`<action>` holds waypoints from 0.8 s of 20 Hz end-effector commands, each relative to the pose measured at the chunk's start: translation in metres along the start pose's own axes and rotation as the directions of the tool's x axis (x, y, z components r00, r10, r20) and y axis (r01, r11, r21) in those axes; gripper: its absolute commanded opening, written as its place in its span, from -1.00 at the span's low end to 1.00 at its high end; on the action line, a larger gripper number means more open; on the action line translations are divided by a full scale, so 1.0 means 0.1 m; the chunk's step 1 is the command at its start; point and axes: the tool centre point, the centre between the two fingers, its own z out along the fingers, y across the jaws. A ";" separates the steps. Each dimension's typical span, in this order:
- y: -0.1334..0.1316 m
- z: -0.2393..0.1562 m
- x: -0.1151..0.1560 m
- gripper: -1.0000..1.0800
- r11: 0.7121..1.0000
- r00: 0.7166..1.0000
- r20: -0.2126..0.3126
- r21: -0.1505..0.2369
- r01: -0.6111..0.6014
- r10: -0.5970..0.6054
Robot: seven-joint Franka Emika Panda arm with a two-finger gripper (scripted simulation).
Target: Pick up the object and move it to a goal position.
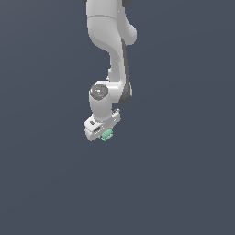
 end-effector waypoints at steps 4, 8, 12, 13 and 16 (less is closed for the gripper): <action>0.00 0.00 0.00 -1.00 1.000 1.000 0.000 0.000 0.000 0.000; -0.01 0.00 0.08 -1.00 1.000 1.000 0.000 0.000 0.000 0.000; -0.03 -0.01 0.25 -1.00 1.000 1.000 0.000 0.000 0.000 0.000; -0.04 -0.01 0.30 -1.00 1.000 1.000 0.000 0.000 0.000 0.000; -0.06 -0.02 0.49 -1.00 1.000 1.000 0.000 0.000 0.000 0.000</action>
